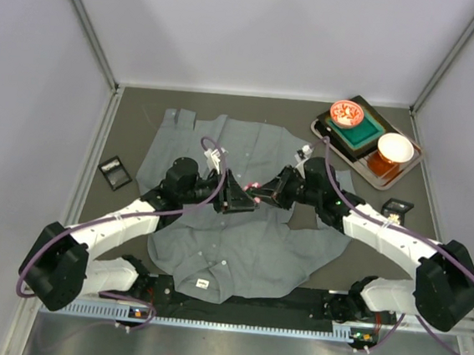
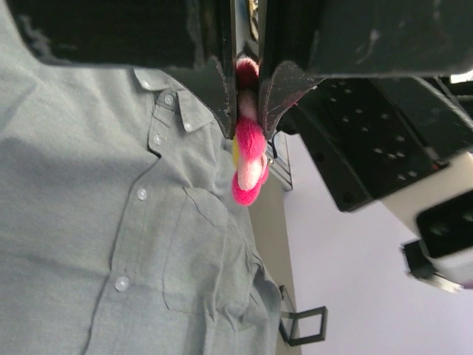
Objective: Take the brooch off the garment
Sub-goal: Close the brooch.
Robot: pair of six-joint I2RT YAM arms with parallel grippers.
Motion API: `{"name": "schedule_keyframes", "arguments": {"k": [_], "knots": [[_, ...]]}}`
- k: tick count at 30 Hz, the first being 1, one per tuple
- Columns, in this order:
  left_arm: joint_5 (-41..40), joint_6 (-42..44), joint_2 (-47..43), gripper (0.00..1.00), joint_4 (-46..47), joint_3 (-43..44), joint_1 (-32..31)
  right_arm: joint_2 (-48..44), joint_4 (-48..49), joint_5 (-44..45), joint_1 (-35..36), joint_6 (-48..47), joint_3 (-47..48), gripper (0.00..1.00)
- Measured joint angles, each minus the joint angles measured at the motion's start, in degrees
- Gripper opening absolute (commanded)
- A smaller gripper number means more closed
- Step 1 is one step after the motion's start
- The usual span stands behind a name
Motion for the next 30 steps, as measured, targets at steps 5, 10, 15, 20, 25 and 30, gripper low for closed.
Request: {"name": "schedule_keyframes", "arguments": {"k": [5,10,15,20,25,30], "knots": [[-1.51,-4.61,1.22,0.48,8.26,0.02,0.85,-1.53,0.2,-0.72,0.0,-0.28,-2.23,0.0],[-3.41,-7.06,1.77,0.53,9.07,0.13,6.03,-2.38,2.21,-3.04,0.0,-2.29,-3.93,0.0],[-3.1,-8.74,1.38,0.54,7.61,0.26,10.91,-2.93,7.43,-8.26,0.0,-4.44,-7.39,0.0],[-2.62,-3.13,-5.4,0.6,-5.44,1.73,11.17,-2.93,13.31,-13.25,0.0,-6.1,-10.8,0.0],[-1.73,-1.75,-13.29,0.78,-7.67,0.09,10.69,-2.95,17.94,-16.15,0.0,-6.56,-11.5,0.0],[-1.09,-4.37,-10.21,0.56,-4.09,-4.07,6.84,-2.95,24.26,-16.68,0.0,-5.22,-11.67,0.0]]}}
